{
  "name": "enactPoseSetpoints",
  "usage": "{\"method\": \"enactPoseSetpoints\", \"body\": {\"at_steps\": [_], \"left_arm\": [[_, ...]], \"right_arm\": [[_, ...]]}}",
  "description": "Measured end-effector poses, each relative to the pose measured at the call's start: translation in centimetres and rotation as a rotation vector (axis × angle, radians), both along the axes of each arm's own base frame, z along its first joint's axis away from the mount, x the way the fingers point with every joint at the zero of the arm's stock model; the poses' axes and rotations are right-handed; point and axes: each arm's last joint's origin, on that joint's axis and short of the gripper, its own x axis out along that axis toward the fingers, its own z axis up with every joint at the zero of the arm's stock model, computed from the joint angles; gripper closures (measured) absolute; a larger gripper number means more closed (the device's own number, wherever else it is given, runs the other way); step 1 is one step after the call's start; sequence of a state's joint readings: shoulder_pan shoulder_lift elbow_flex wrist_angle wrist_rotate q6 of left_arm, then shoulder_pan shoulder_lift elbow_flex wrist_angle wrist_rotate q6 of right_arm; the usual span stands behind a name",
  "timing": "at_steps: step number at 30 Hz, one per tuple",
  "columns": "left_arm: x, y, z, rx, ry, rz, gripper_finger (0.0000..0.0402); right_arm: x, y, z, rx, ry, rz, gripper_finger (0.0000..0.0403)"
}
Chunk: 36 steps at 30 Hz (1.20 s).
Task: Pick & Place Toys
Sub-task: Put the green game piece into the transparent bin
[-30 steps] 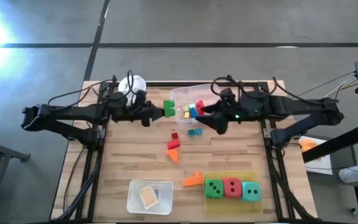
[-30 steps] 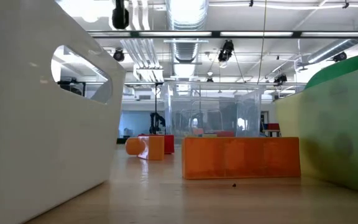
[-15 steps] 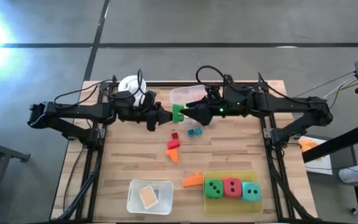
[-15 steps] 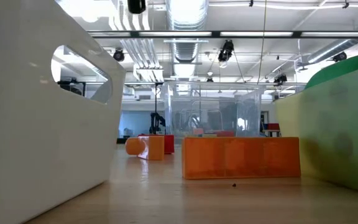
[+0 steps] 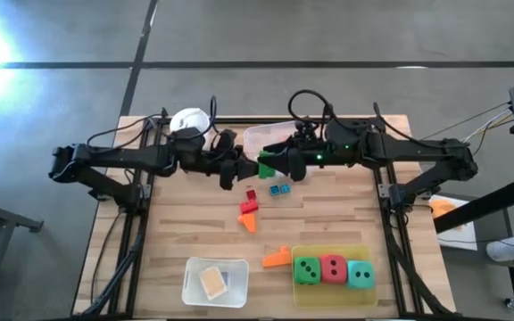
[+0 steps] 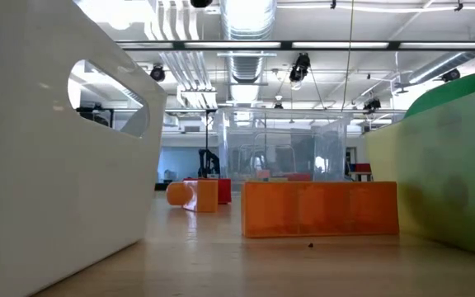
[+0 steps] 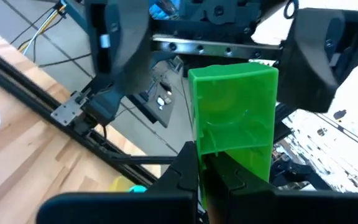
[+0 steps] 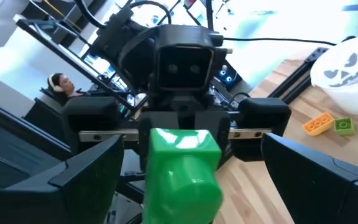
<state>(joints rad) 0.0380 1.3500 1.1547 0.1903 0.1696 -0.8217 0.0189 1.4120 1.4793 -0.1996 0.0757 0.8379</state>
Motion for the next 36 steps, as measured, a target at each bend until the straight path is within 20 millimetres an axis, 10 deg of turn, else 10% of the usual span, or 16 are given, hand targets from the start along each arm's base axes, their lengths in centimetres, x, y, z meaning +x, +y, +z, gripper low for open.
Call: {"method": "enactPoseSetpoints", "body": {"at_steps": [9, 21, 36], "left_arm": [[-0.05, 0.09, 1.06, 0.030, -0.033, 0.002, 0.0398], [0.03, 0.15, 0.87, 0.033, -0.022, 0.007, 0.0387], [-0.16, 0.07, 0.57, -0.044, 0.034, -0.016, 0.0220]], "right_arm": [[0.01, 0.02, 0.08, -0.011, -0.008, 0.002, 0.0062], [0.00, 0.05, 0.27, -0.025, -0.024, 0.012, 0.0281], [-0.28, 0.09, 0.45, -0.041, -0.027, 0.039, 0.0282]]}}
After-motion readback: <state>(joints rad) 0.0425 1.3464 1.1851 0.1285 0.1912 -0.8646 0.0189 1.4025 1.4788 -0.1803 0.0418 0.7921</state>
